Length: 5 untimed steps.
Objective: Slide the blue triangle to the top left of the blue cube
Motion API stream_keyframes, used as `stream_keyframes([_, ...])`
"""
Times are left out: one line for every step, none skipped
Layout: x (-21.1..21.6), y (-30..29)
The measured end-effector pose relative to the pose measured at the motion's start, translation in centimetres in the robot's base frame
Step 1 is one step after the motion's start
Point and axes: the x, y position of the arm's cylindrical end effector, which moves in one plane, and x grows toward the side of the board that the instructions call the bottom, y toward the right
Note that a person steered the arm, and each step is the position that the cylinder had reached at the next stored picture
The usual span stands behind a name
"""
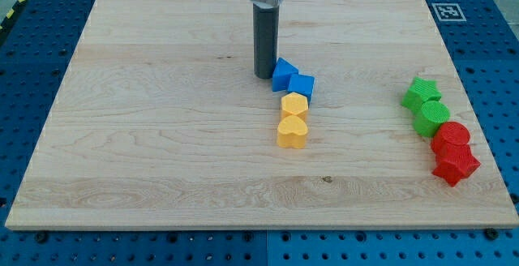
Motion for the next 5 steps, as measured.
stream_keyframes([0.81,0.04])
stream_keyframes([0.83,0.12])
stream_keyframes([0.83,0.12])
stream_keyframes([0.28,0.28])
stream_keyframes([-0.10,0.54])
